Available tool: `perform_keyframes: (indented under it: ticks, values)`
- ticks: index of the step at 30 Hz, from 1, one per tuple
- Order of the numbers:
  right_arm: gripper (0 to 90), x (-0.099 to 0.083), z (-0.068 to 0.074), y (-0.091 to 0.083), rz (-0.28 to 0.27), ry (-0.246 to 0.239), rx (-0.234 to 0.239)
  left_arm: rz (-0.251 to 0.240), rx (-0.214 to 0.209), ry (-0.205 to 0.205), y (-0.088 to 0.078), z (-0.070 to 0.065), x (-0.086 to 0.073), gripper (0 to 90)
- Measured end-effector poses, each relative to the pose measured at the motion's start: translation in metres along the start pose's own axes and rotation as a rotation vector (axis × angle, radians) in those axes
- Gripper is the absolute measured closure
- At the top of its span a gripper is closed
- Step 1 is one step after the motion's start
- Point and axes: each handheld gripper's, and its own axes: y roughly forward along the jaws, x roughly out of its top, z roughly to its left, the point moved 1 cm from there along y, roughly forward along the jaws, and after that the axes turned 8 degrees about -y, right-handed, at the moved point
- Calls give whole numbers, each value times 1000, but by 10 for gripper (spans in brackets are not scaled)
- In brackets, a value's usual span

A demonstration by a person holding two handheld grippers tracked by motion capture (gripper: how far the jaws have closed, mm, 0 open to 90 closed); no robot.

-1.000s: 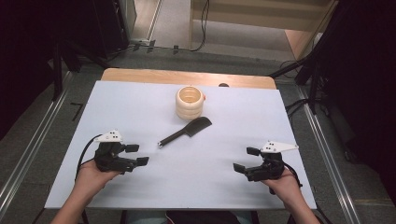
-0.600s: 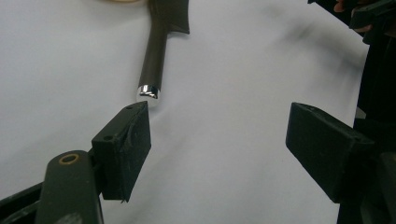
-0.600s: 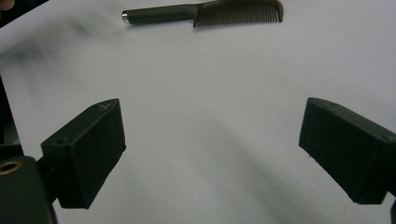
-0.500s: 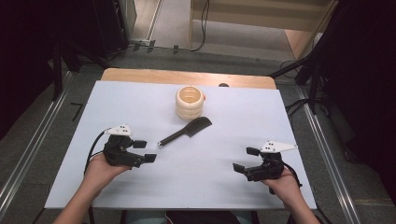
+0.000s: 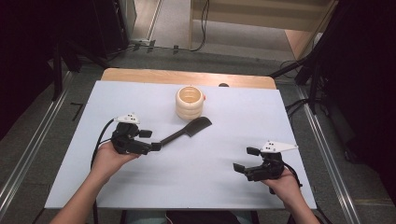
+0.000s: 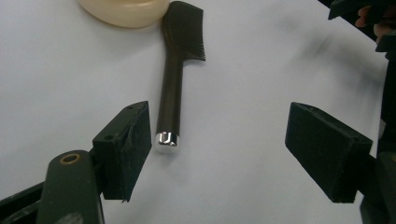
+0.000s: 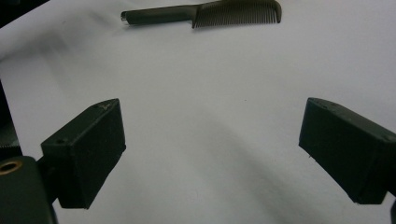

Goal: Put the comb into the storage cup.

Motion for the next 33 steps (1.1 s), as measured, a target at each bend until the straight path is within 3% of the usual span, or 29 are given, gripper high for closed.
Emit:
perform_keyframes:
  ticks: [13,20,33]
  values:
    - [55,0,0,0,-1,-2,1,27,11,16,10,5,26,244]
    - [55,0,0,0,0,-2,1,69,33,33,18,6,35,250]
    - [55,0,-1,0,-2,0,1,122,29,38,35,10,45,263]
